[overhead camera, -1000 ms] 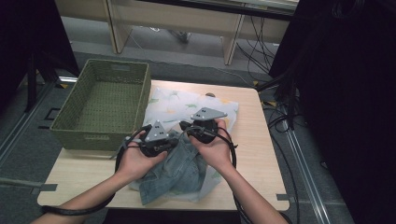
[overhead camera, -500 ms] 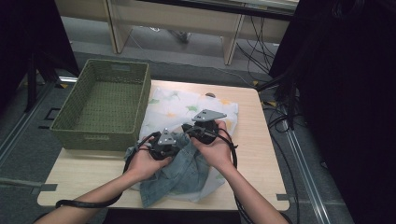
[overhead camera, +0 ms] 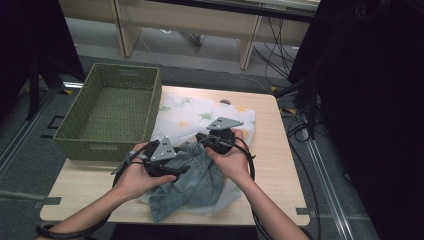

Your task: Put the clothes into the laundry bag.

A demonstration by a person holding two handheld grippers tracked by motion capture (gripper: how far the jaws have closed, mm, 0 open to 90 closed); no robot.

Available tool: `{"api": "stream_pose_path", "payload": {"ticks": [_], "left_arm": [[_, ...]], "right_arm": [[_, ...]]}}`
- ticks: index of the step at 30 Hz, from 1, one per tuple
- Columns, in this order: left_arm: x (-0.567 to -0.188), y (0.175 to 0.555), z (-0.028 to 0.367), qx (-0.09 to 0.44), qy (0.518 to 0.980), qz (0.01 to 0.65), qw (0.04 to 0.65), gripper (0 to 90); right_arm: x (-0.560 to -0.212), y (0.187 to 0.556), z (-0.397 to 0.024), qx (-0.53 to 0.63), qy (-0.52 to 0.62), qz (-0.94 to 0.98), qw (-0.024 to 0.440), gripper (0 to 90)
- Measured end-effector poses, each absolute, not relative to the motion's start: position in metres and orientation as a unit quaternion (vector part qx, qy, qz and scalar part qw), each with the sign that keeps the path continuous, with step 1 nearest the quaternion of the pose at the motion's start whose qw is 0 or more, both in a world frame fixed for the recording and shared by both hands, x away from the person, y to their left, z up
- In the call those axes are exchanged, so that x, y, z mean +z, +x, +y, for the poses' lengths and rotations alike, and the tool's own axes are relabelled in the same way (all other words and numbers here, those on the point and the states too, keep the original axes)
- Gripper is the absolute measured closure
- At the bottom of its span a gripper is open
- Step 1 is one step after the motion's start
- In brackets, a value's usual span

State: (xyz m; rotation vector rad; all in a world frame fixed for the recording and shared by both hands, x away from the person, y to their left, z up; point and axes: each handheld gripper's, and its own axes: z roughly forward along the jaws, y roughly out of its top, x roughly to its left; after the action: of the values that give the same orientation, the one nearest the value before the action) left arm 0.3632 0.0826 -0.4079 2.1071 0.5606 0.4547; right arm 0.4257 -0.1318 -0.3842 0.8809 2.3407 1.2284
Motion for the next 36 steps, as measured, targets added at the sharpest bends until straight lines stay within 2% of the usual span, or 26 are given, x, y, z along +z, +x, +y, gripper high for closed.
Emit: {"api": "stream_pose_path", "payload": {"ticks": [4, 8, 12, 20, 25, 31, 36], "left_arm": [[-0.416, 0.348, 0.087, 0.198, 0.868, 0.192, 0.413, 25.9], [-0.437, 0.335, 0.080, 0.156, 0.887, 0.178, 0.396, 21.0], [-0.456, 0.334, 0.070, 0.159, 0.905, 0.159, 0.361, 15.8], [-0.478, 0.341, 0.054, 0.178, 0.923, 0.145, 0.310, 15.9], [-0.483, 0.343, 0.050, 0.187, 0.928, 0.142, 0.289, 25.9], [-0.485, 0.349, 0.051, 0.180, 0.928, 0.149, 0.290, 42.2], [-0.483, 0.349, 0.052, 0.173, 0.928, 0.154, 0.291, 60.2]], "right_arm": [[-0.384, 0.424, -0.131, 0.432, 0.322, 0.825, 0.170, 89.7], [-0.384, 0.426, -0.132, 0.432, 0.314, 0.827, 0.175, 89.7], [-0.384, 0.425, -0.131, 0.432, 0.311, 0.828, 0.178, 89.8], [-0.382, 0.423, -0.129, 0.435, 0.307, 0.828, 0.176, 89.9], [-0.380, 0.421, -0.128, 0.436, 0.304, 0.828, 0.176, 89.8], [-0.382, 0.420, -0.126, 0.434, 0.307, 0.829, 0.172, 89.8], [-0.383, 0.421, -0.126, 0.433, 0.303, 0.831, 0.173, 89.9]]}}
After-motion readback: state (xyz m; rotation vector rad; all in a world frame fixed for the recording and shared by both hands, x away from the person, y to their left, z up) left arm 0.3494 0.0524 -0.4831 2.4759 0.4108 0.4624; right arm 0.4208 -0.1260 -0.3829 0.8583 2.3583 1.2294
